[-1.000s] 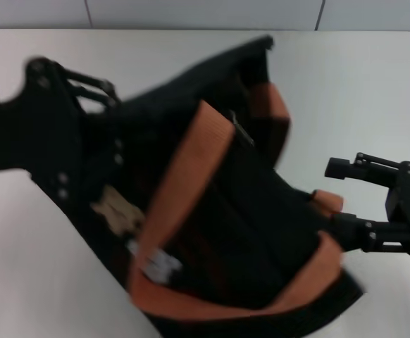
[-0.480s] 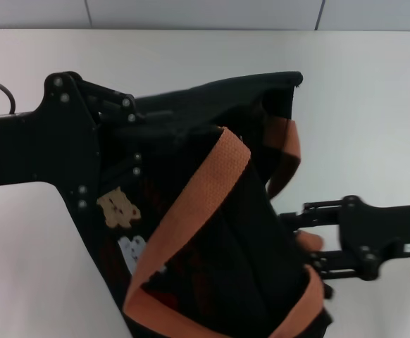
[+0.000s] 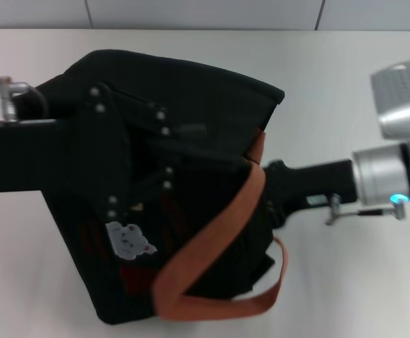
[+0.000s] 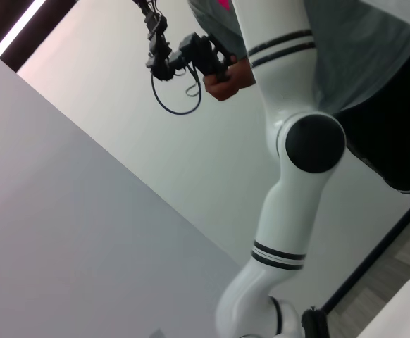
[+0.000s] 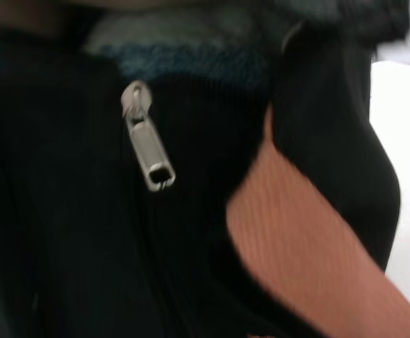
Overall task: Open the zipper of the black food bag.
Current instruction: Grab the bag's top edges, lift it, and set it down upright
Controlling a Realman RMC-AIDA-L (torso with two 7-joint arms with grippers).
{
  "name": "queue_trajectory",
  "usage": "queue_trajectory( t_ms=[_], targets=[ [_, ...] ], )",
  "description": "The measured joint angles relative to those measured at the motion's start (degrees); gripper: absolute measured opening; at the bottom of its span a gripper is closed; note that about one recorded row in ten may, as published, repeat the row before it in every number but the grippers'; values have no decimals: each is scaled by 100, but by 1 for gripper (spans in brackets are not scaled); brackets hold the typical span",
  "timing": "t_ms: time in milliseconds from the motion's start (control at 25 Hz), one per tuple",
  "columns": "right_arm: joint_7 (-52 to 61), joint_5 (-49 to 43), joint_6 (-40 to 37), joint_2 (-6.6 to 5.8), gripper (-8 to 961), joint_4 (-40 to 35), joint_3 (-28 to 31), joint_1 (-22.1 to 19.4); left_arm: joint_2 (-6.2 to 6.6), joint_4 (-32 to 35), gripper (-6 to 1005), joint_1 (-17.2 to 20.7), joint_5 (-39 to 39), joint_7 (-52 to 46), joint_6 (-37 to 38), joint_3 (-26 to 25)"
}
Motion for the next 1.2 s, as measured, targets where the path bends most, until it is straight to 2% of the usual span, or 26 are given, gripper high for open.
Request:
queue_trajectory(
  t_ms=[160,320,440,560,640,760,960,1080,1200],
  targets=[
    [0,562,669,0,458,-155,-643,29,-1,-194,142,2,-14,156,-298,402],
    [-4,629,772,-30,429,-223,-723,-47,-4,-483,142,-59,-53,338,-444,681],
    [-28,628,549,-63,445,-376,-653,-284,-7,-575,142,-100,-80,393,-527,818],
    [-79,622,271,-88,478,-760,-335,-725,-10,-580,142,-125,-82,395,-607,882],
    [-132,617,39,-99,521,-935,113,-994,-11,-582,142,-144,-82,389,-636,897],
    [-236,617,-397,-148,585,-967,962,-1254,-10,-588,142,-166,-80,368,-648,906],
    [-414,579,-996,-282,693,-928,1765,-1653,-9,-595,142,-170,-72,365,-652,970],
    [-582,576,-1304,-329,692,-913,2069,-1872,-9,-615,142,-170,-68,377,-680,1027],
    [-1007,572,-1936,-367,672,-913,2146,-2080,-9,-642,142,-170,-65,382,-715,1049]
  ],
)
